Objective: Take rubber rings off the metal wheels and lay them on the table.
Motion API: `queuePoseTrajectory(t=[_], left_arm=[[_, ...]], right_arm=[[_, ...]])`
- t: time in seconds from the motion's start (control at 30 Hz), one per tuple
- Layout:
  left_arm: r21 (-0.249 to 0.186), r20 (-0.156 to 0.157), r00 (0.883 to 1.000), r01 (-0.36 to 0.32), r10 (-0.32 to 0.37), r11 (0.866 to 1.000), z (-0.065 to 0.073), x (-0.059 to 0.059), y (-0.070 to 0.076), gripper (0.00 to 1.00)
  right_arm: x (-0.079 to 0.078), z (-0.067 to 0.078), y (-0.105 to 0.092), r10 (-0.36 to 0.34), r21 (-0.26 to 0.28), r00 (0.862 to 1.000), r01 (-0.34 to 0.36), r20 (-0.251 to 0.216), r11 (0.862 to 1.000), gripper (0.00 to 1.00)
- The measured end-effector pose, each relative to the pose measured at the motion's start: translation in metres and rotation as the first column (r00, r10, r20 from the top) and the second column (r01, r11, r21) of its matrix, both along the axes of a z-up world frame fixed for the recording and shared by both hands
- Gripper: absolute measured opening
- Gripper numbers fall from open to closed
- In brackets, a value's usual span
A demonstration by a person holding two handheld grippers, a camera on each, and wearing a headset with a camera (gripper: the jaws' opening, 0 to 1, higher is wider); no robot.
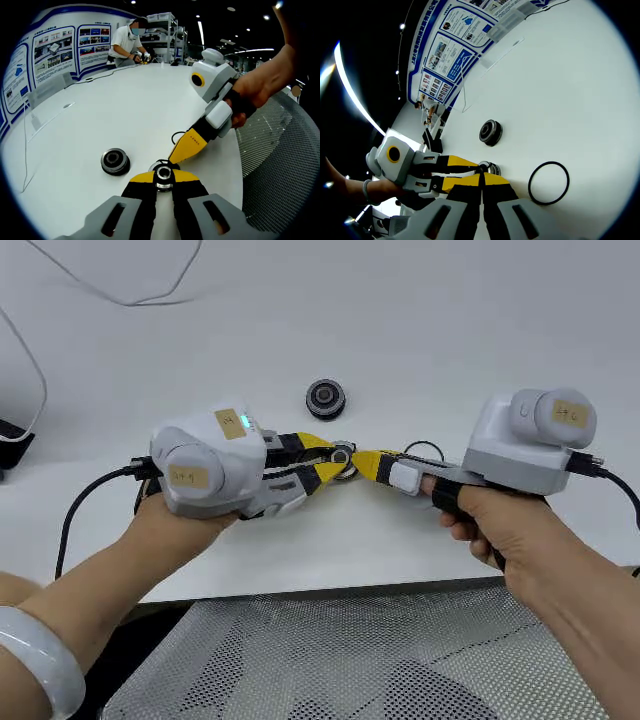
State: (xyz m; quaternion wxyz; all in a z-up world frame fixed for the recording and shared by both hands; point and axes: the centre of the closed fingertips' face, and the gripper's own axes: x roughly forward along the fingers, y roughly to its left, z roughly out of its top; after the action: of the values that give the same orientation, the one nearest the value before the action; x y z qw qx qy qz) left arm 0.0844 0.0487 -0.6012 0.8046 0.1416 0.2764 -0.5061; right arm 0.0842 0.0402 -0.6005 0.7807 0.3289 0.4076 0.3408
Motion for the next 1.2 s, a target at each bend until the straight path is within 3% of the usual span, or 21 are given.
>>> queuePoseTrajectory(t=[0.63,1.03,1.2], left_arm=[[0.001,0.0,1.0,0.004,-0.004,1.0,-0.002,0.001,0.004,0.12],[-0.007,-0.008,1.0,0.001,-0.001,1.0,-0.001,0.002,0.003,0.12],[-0.027,0.002,1.0,0.004,-0.004,1.0,0.01,0.002,0.003,0.12]], right_arm=[[-0.004,0.015,0.013,0.036,0.052,0.999,-0.037,0.018,0.998,0.01],[-0.005,0.017,0.008,0.016,0.061,1.0,-0.017,0.019,0.998,0.01],[-0.002,0.018,0.007,0.001,0.069,1.0,-0.003,0.02,0.998,0.01]])
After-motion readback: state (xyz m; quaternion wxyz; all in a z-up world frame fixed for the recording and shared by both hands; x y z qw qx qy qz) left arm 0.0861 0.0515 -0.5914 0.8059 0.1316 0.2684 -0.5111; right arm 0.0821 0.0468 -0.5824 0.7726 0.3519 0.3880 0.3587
